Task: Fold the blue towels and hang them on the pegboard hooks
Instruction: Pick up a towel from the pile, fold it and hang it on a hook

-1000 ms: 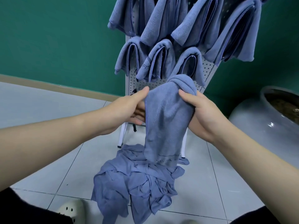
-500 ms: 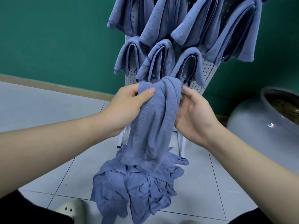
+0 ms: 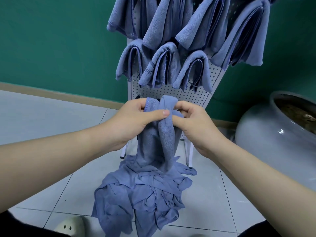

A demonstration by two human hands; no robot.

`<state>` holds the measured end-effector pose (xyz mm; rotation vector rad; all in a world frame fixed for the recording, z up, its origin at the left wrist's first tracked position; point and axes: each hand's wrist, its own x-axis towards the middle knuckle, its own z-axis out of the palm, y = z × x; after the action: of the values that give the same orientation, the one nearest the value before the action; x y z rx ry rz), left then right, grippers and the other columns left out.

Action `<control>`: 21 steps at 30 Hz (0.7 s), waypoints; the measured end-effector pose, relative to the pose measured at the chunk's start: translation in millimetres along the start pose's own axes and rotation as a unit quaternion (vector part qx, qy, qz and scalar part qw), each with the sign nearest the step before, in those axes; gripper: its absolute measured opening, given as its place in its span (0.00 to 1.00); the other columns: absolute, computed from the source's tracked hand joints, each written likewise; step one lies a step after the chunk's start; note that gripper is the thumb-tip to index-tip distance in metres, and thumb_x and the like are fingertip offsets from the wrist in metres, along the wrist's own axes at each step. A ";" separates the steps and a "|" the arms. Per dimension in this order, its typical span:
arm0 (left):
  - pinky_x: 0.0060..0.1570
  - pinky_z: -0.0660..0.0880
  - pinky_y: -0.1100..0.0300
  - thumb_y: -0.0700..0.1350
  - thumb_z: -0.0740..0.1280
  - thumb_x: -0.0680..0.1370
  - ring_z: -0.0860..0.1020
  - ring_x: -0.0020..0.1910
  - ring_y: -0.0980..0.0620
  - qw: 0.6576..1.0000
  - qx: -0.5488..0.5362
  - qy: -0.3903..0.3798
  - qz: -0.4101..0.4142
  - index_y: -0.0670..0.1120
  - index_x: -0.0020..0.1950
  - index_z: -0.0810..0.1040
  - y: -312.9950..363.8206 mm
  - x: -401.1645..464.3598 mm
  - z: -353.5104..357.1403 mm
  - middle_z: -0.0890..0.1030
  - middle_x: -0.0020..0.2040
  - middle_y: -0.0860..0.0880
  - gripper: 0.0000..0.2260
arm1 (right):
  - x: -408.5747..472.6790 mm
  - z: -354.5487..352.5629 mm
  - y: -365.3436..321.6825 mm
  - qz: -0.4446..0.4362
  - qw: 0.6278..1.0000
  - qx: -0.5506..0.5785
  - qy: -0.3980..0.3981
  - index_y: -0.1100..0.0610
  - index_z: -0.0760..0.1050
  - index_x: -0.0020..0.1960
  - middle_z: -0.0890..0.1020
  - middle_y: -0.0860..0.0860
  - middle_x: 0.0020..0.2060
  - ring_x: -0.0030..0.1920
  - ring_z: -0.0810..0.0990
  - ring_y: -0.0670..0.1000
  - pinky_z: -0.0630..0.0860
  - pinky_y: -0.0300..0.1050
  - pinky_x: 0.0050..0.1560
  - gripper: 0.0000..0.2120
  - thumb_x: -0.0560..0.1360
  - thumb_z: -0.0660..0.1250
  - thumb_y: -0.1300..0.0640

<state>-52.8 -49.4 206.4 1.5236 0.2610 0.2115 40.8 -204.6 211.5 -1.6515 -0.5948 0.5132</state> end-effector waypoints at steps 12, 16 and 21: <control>0.56 0.80 0.58 0.42 0.67 0.82 0.84 0.59 0.45 0.998 -0.055 0.008 0.005 0.39 0.65 0.80 3.0 10.5 -14.2 0.86 0.58 0.41 0.13 | -0.7 -7.4 -1.8 0.122 0.988 0.031 -0.085 0.68 0.82 0.60 0.87 0.59 0.55 0.52 0.84 0.52 0.78 0.46 0.58 0.18 0.81 0.68 0.53; 0.61 0.80 0.51 0.38 0.66 0.82 0.84 0.60 0.43 0.999 -0.045 0.013 0.002 0.39 0.61 0.82 4.7 10.3 -16.1 0.86 0.57 0.42 0.09 | 2.2 -10.8 -6.3 0.101 0.991 0.089 -0.008 0.64 0.84 0.56 0.87 0.58 0.53 0.50 0.85 0.50 0.78 0.48 0.59 0.11 0.80 0.70 0.57; 0.57 0.81 0.50 0.38 0.68 0.81 0.85 0.53 0.45 0.994 0.013 0.104 0.006 0.42 0.56 0.86 6.2 13.4 -29.1 0.88 0.52 0.43 0.08 | 18.4 -31.9 -10.5 0.104 0.978 0.142 0.108 0.59 0.85 0.50 0.88 0.53 0.45 0.43 0.85 0.50 0.81 0.45 0.51 0.08 0.77 0.75 0.55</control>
<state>-48.5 -17.4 211.2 1.5302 0.4209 0.3784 74.1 -215.7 226.8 -1.4780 -0.1771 0.5344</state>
